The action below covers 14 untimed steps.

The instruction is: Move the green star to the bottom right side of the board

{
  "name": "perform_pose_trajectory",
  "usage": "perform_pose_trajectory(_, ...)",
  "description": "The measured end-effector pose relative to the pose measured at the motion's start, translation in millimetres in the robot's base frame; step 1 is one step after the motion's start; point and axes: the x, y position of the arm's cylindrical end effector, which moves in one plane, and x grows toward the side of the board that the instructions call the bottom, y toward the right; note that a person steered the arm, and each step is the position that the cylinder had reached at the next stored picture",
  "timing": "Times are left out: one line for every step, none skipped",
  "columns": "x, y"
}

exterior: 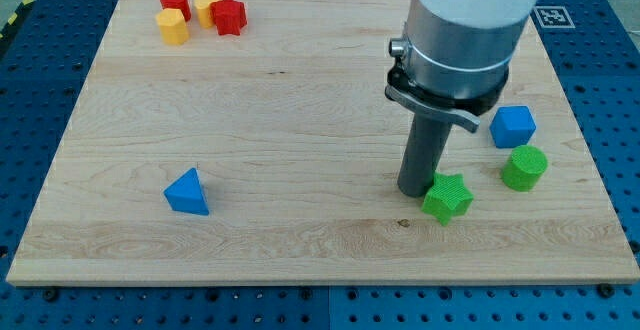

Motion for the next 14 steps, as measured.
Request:
perform_pose_trajectory(17.8,1.2)
perform_pose_trajectory(31.4,6.2)
perform_pose_trajectory(39.7,32.5)
perform_pose_trajectory(39.4,58.3)
perform_pose_trajectory(33.9,62.4)
perform_pose_trajectory(20.7,47.4)
perform_pose_trajectory(20.7,34.8)
perform_pose_trajectory(18.6,30.6)
perform_pose_trajectory(-24.3,38.8)
perform_pose_trajectory(-35.6,46.1)
perform_pose_trajectory(-8.0,61.1)
perform_pose_trajectory(-3.3,67.1)
perform_pose_trajectory(1.1,73.5)
perform_pose_trajectory(4.7,77.8)
